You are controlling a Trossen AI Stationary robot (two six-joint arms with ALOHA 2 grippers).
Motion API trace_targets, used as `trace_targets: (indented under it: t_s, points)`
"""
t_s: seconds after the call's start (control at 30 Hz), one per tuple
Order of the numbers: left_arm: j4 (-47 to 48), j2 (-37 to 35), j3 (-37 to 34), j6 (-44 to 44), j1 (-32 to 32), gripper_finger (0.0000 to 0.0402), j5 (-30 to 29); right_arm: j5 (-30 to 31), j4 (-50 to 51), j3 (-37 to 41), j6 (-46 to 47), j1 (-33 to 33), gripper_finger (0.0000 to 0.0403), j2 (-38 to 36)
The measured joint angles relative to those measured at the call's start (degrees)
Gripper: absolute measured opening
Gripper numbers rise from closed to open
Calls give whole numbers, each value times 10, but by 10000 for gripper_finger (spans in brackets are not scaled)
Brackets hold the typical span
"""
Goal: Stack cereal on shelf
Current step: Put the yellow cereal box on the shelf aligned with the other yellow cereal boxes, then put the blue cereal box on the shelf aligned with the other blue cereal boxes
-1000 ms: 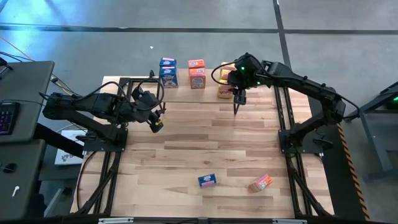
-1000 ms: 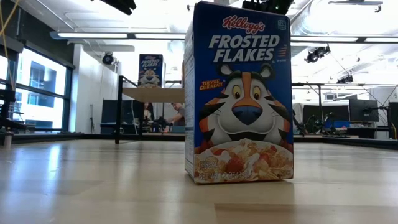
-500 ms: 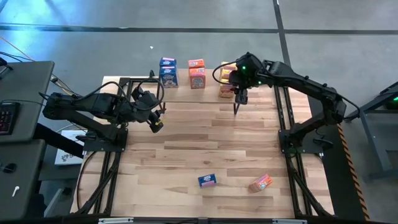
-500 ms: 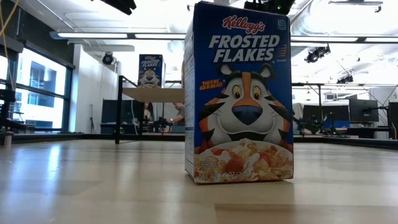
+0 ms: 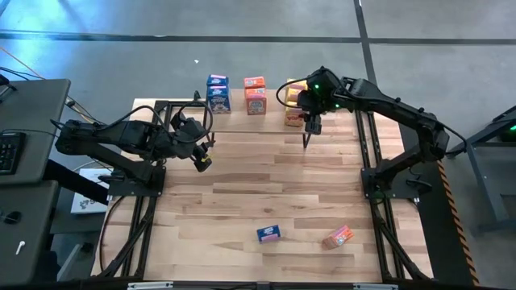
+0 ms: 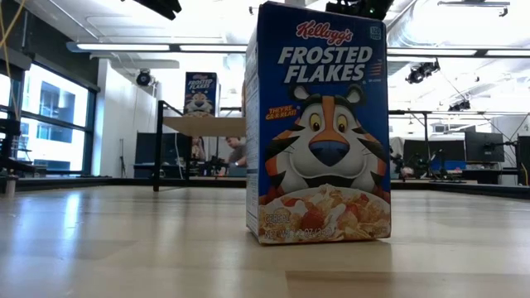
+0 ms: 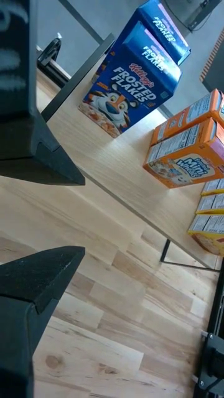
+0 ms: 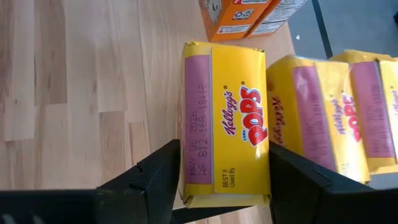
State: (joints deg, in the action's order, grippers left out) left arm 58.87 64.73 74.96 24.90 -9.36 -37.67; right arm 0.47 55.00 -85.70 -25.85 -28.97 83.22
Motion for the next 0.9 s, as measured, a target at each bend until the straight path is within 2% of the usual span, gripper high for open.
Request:
trace_targets:
  t_s: [0.63, 0.9]
  points:
    - [0, 0, 0, 0, 0, 158, 0, 19, 5, -23, 3, 0, 292, -1]
    - [0, 0, 0, 0, 0, 158, 0, 41, 35, -51, 15, 1, 299, -1]
